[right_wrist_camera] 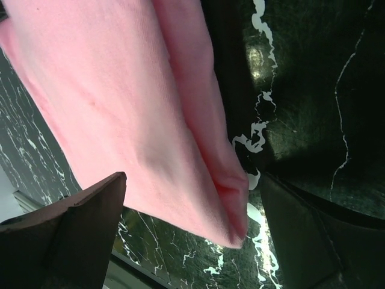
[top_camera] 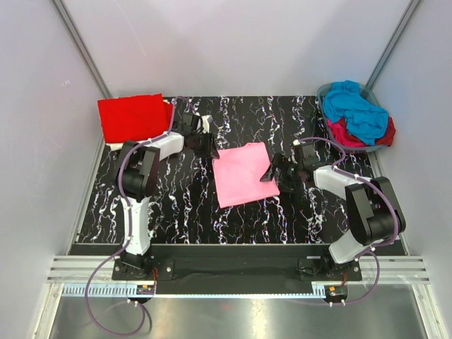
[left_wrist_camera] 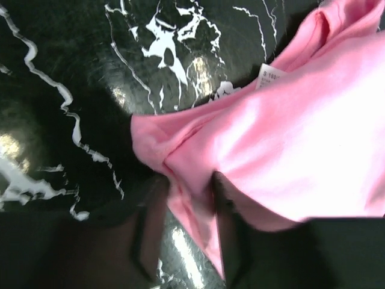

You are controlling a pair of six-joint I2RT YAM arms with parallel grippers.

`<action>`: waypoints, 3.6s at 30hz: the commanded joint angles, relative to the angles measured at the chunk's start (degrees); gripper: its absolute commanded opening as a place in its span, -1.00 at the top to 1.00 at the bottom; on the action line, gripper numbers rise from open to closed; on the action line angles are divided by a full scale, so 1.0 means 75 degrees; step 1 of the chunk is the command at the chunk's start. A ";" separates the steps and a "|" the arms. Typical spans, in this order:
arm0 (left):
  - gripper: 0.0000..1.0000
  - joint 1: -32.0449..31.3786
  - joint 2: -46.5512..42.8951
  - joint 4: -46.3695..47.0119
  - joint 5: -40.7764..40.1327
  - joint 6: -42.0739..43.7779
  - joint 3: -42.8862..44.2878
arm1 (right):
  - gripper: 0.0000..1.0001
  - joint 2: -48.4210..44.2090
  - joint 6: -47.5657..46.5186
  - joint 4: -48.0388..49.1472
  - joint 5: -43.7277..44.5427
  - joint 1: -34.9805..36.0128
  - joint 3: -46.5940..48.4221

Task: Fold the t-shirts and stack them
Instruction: Fold the tshirt, then neatly place the folded tshirt to the corner

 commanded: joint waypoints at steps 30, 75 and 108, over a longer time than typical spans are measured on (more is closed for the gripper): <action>1.00 0.0870 -0.0846 -0.4965 -0.1119 0.1699 0.4498 | -0.99 -0.0453 0.0099 0.1044 -0.0686 -0.0488 -0.0617; 1.00 0.2556 -0.2498 -0.3760 -0.1907 0.2028 0.6153 | -0.99 -0.0008 0.0146 0.1548 -0.1518 -0.0840 -0.0699; 0.97 0.4081 0.0184 -0.2189 -0.1567 0.1244 0.7793 | -0.99 0.0109 0.0169 0.1489 -0.1589 -0.0852 -0.0641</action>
